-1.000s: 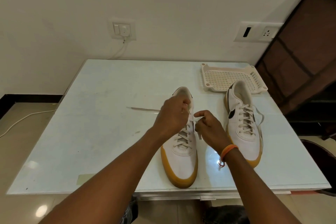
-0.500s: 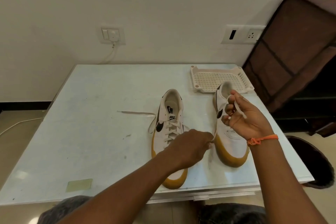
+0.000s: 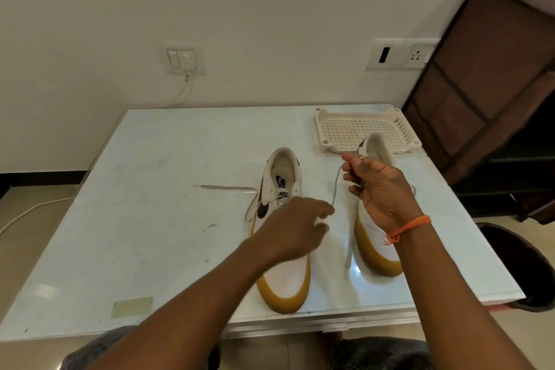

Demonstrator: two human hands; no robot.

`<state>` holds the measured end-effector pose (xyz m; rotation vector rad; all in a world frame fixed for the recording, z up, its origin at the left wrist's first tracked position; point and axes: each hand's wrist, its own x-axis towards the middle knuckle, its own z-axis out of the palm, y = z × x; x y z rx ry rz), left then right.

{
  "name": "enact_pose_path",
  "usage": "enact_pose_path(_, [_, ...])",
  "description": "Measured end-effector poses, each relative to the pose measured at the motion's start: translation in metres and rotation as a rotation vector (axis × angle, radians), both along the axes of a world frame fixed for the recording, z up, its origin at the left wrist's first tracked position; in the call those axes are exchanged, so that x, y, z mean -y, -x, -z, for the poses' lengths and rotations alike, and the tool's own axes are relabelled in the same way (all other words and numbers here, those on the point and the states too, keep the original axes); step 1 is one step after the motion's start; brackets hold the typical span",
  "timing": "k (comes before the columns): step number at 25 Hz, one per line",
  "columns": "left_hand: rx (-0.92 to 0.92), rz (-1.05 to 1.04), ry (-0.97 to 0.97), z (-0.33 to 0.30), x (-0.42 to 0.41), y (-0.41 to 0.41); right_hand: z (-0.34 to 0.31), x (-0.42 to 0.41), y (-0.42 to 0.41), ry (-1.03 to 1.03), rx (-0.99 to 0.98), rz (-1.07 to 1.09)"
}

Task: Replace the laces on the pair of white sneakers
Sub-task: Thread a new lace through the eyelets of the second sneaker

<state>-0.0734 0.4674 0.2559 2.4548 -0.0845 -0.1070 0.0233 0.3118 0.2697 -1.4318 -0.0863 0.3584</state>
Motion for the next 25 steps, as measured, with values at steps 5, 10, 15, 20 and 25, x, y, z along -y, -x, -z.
enact_pose_path(5, [0.095, -0.665, -0.012, -0.002, -0.065, -0.017, 0.011, -0.029, 0.005, 0.250, 0.327, -0.005])
enact_pose_path(10, [-0.040, -0.634, 0.110, 0.016, -0.077, -0.032, 0.040, -0.070, 0.016, 0.565, 0.588, -0.076])
enact_pose_path(15, [0.021, -0.627, 0.115, 0.018, -0.067, -0.034, 0.057, -0.085, 0.023, 0.823, 0.957, 0.079])
enact_pose_path(20, [-0.030, -0.583, 0.254, 0.016, -0.073, -0.034, 0.063, -0.093, 0.029, 1.004, 0.998, 0.119])
enact_pose_path(25, [-0.085, -0.585, 0.418, 0.012, -0.079, -0.028, 0.064, -0.098, 0.028, 1.048, 0.974, 0.070])
